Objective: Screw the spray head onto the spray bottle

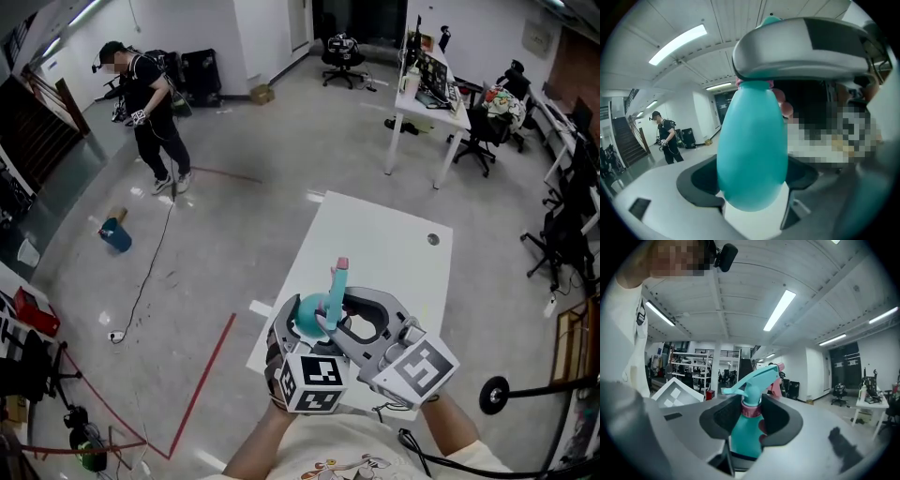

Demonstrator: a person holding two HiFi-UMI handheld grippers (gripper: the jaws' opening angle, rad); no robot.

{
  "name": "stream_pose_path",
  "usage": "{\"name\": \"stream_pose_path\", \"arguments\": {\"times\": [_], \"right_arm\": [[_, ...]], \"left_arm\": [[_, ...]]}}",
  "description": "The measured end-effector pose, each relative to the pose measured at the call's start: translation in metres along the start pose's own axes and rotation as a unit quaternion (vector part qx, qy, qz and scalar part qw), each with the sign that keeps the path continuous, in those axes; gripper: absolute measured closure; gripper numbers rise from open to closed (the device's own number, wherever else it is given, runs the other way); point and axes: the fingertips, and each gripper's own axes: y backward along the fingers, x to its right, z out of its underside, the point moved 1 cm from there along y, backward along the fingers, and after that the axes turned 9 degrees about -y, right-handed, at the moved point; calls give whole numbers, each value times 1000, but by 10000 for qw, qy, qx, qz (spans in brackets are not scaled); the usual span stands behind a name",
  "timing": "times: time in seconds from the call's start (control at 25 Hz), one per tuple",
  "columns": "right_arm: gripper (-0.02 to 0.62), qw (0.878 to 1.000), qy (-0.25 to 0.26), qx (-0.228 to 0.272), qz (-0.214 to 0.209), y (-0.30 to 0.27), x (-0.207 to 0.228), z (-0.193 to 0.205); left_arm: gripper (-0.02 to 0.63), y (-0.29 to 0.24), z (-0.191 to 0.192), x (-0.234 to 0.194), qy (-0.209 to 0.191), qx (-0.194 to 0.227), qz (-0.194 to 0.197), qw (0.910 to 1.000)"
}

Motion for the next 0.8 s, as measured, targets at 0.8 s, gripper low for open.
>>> {"name": "stream_pose_path", "arguments": {"times": [0.8], "right_arm": [[347,9962,79,-347,-795,33,43,11]], "left_arm": [[196,2,6,-21,-144,761,1577,9845]]}}
